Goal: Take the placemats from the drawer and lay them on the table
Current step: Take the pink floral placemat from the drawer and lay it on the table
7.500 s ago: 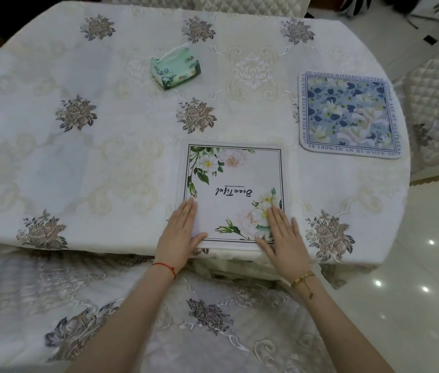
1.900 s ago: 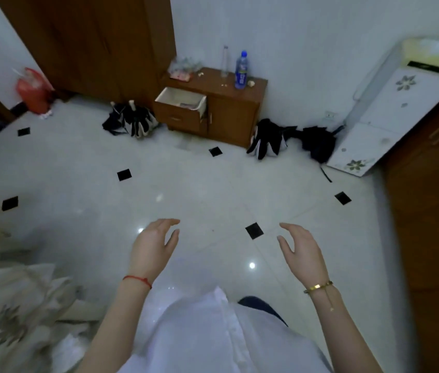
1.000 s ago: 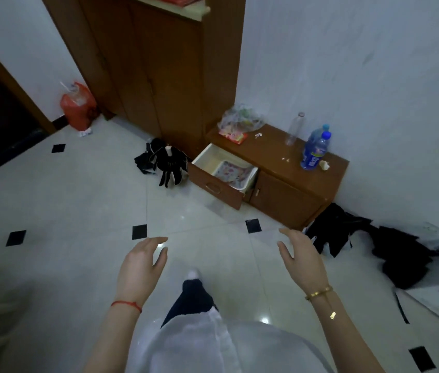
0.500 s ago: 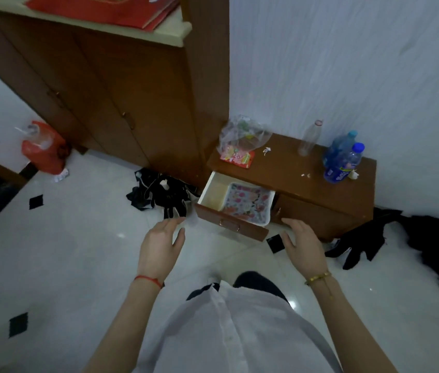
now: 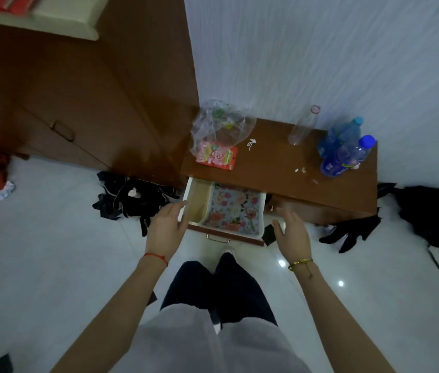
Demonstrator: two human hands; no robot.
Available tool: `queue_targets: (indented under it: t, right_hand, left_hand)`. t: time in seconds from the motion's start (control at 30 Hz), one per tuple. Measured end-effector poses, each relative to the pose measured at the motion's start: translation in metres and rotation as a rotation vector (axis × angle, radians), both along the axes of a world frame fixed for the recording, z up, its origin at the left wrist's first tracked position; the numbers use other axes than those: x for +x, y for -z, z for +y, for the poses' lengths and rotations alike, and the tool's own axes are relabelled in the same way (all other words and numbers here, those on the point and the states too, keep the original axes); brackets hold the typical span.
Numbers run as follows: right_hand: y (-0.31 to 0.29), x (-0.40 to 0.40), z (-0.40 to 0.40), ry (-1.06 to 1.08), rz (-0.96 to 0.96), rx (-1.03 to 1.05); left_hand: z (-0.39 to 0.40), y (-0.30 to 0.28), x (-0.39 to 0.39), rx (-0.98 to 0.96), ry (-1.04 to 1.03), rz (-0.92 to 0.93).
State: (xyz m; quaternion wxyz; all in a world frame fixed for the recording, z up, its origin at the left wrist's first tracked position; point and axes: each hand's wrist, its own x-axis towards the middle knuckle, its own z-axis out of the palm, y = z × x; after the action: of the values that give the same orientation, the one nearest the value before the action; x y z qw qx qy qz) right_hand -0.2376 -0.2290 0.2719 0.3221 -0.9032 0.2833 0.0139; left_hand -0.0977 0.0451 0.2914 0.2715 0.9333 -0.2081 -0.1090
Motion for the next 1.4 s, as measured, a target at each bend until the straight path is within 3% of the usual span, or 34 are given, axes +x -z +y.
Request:
queue_targets:
  t: [0.23, 0.47, 0.7, 1.03, 1.4]
  right_hand:
    - [0.11, 0.056, -0.023, 0.055, 0.106, 0.031]
    - [0.253, 0.075, -0.031, 0.108, 0.13, 0.056]
    - [0.306, 0.076, -0.027, 0.165, 0.03, 0.012]
    - [0.314, 0.075, -0.017, 0.313, -0.008, 0.06]
    - [0.268, 0.064, -0.001, 0.268, 0.087, 0.181]
  left_hand:
    - [-0.05, 0.116, 0.062, 0.064, -0.002, 0.18]
    - [-0.074, 0.278, 0.091, 0.136, -0.004, 0.322]
    - [-0.071, 0.375, 0.095, 0.288, 0.013, 0.522]
    - [-0.076, 0.398, 0.092, 0.293, -0.148, 0.749]
    - [-0.063, 0.318, 0.1, 0.12, -0.178, 0.821]
